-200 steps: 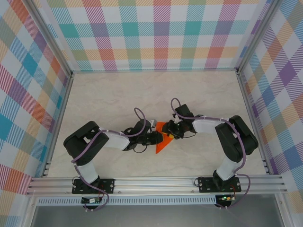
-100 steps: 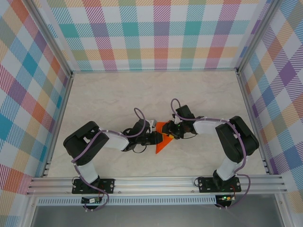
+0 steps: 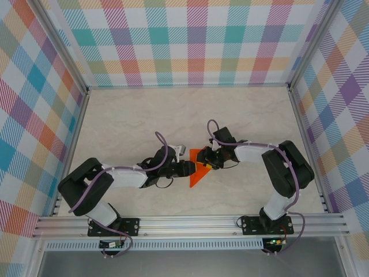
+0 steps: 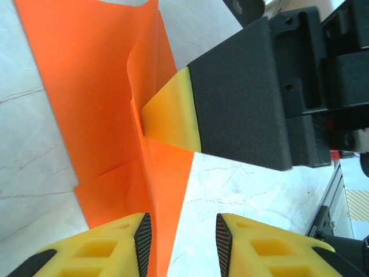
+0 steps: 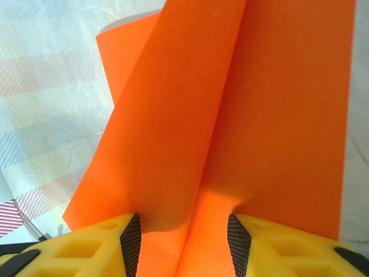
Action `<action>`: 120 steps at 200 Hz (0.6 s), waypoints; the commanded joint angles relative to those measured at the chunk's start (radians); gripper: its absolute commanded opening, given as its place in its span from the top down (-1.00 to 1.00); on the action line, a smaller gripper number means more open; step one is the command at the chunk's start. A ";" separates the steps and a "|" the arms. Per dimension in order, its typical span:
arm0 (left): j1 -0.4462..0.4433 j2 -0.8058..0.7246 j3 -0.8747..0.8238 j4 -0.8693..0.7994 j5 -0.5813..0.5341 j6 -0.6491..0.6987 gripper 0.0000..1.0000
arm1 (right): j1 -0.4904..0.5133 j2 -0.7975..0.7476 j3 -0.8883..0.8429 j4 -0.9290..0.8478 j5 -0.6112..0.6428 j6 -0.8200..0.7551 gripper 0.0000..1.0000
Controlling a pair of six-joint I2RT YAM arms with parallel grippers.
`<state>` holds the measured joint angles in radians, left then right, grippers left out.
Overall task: Fold a paper plane with a square sheet of paper (pick it up from the middle)
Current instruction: Fourth fold the wing at the center of the table.
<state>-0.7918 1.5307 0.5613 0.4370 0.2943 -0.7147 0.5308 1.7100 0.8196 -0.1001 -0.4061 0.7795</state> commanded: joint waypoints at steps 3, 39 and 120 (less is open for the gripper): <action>0.019 -0.067 -0.021 -0.049 -0.042 -0.016 0.32 | -0.003 0.044 0.007 -0.062 0.055 -0.016 0.05; 0.019 -0.031 0.006 -0.004 0.020 -0.039 0.44 | -0.003 0.053 0.009 -0.070 0.062 -0.016 0.02; 0.017 0.078 0.059 0.070 0.087 -0.071 0.59 | -0.003 0.073 0.026 -0.095 0.069 -0.019 -0.04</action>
<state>-0.7826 1.5898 0.5922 0.4767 0.3588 -0.7746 0.5308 1.7275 0.8528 -0.1371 -0.4114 0.7799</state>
